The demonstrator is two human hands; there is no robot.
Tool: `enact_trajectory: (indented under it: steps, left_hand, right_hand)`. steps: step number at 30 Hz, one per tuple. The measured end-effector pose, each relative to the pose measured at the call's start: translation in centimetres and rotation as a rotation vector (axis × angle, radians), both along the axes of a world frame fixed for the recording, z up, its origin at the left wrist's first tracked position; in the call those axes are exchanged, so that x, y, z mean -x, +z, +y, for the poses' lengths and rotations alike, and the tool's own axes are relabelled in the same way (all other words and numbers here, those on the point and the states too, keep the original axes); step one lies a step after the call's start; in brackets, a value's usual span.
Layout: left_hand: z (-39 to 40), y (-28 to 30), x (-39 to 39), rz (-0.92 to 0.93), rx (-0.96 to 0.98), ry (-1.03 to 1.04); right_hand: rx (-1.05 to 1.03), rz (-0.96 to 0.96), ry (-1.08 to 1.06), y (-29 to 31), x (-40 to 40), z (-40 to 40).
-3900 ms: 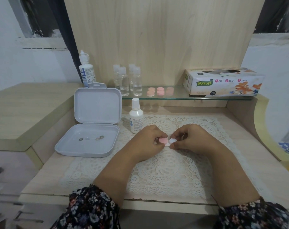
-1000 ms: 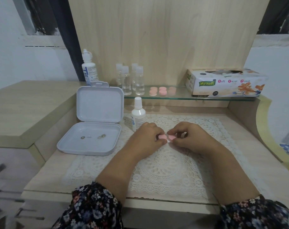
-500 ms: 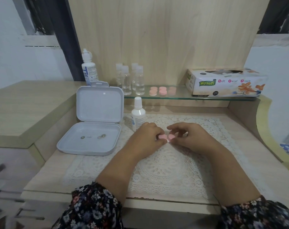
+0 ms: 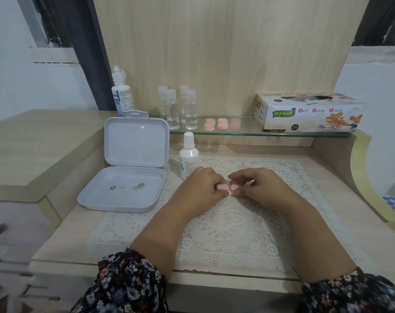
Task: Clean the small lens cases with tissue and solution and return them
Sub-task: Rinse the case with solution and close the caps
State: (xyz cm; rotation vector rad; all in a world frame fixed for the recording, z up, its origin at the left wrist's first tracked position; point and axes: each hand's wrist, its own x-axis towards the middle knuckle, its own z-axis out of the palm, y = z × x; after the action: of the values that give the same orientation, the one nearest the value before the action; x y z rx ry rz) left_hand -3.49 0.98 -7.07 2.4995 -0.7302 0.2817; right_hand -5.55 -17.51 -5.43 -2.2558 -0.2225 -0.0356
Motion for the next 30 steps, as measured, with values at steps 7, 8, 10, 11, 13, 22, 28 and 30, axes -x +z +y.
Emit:
enact_trajectory:
  steps: [7, 8, 10, 11, 13, 22, 28, 30]
  left_hand:
    - [-0.1, 0.0, 0.0, -0.014, 0.009, -0.003]
    - [-0.1, 0.0, 0.0, -0.015, 0.011, 0.000]
    - [-0.2, 0.0, 0.0, -0.015, 0.012, 0.007]
    - [-0.2, 0.0, 0.0, -0.017, 0.012, 0.010]
    - [-0.2, 0.0, -0.1, -0.021, 0.016, 0.010]
    - [-0.3, 0.0, -0.2, -0.007, 0.008, 0.007]
    - [-0.3, 0.0, -0.3, -0.011, 0.004, 0.014]
    - [-0.3, 0.1, -0.3, 0.009, 0.010, 0.006]
  right_hand:
    - [0.100, -0.044, -0.042, -0.2, -0.3, 0.5]
    - [0.110, -0.044, -0.046, -0.1, -0.3, 0.4]
    - [0.112, -0.031, -0.042, 0.0, -0.2, 0.3]
    - [0.119, -0.022, -0.033, 0.1, -0.1, 0.3]
    - [0.146, -0.023, -0.019, 0.2, 0.0, 0.4]
    - [0.164, -0.036, -0.083, 0.2, 0.0, 1.1]
    - [0.125, -0.018, -0.113, 0.2, -0.1, 1.2]
    - [0.121, -0.020, -0.111, 0.1, -0.1, 1.1]
